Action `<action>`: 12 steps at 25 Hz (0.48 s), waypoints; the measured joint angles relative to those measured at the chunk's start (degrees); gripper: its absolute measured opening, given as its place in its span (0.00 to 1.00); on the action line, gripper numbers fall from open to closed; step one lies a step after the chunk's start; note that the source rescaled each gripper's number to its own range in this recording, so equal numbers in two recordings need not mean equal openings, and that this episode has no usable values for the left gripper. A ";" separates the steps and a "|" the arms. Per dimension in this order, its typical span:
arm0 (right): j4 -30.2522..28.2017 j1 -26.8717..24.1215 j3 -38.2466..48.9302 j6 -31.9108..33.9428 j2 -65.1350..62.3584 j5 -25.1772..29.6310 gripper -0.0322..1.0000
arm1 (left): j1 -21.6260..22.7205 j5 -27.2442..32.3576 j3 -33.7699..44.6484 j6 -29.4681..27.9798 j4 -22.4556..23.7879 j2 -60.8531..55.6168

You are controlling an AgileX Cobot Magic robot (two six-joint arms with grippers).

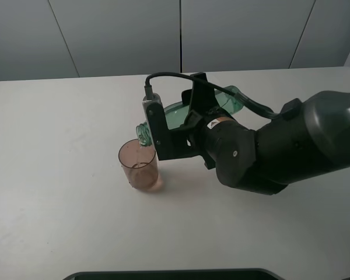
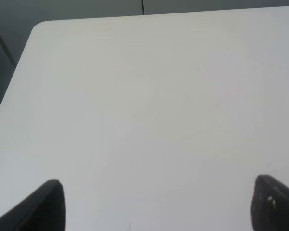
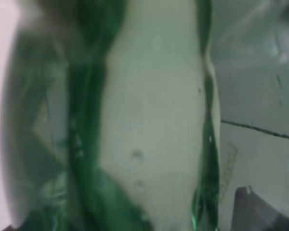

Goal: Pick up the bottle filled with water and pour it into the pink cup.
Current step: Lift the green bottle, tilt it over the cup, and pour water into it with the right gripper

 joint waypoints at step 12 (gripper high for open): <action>-0.32 0.00 0.00 0.00 0.00 -0.23 0.03 | 0.00 0.00 0.00 0.00 0.00 0.00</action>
